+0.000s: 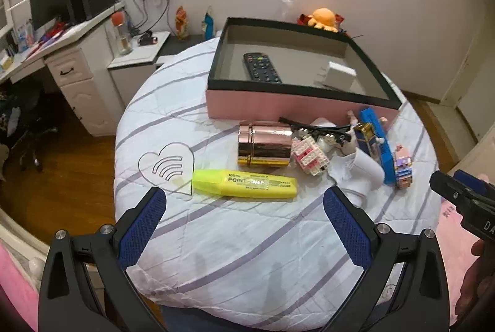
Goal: Organize rigid objects
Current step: 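Move both tools back toward the remaining pile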
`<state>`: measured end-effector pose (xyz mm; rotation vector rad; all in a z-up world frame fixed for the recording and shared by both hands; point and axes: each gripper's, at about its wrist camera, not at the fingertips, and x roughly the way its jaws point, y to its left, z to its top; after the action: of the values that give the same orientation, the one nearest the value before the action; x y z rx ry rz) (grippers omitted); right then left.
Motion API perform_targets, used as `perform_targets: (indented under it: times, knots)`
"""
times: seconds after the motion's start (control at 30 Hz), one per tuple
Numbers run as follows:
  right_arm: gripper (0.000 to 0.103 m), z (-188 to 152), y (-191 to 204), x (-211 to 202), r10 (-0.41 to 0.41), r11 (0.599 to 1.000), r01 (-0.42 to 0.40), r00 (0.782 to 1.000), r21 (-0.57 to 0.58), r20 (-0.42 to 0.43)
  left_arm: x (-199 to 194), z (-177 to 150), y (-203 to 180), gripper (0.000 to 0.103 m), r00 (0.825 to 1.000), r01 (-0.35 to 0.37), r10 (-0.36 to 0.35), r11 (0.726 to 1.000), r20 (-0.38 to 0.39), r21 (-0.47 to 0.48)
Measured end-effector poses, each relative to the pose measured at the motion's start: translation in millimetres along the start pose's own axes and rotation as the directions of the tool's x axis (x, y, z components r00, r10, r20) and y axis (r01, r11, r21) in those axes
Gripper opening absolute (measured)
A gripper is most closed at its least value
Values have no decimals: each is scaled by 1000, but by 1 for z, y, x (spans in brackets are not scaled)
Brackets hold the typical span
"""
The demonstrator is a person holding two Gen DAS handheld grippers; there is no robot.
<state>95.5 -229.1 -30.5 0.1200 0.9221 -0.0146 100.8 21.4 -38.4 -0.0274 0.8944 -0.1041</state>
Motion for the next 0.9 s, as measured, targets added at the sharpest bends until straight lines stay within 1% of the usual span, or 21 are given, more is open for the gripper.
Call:
perform_targets:
  times: [0.17, 0.3, 0.4, 0.53, 0.67, 0.9]
  knots:
    - [82, 1, 12, -5, 3, 1000, -3, 1000, 0, 16, -7, 3, 1, 103, 1000, -16, 16, 1000, 10, 16]
    - [82, 2, 19, -7, 11, 1000, -11, 1000, -25, 24, -9, 3, 3, 103, 999, -28, 28, 1000, 18, -6]
    - [82, 3, 15, -5, 15, 999, -14, 1000, -43, 20, -5, 0, 1, 103, 999, -43, 43, 999, 6, -21]
    - [82, 4, 5, 4, 27, 998, -26, 1000, -59, 2, 8, -7, -5, 103, 997, -71, 70, 997, -23, -37]
    - [82, 3, -7, 15, 37, 997, -39, 999, -72, -28, 26, -12, -12, 103, 993, -99, 96, 995, -62, -32]
    - [82, 3, -24, 40, 44, 998, -46, 996, -29, -75, 61, -10, -18, 103, 986, -115, 115, 993, -118, 7]
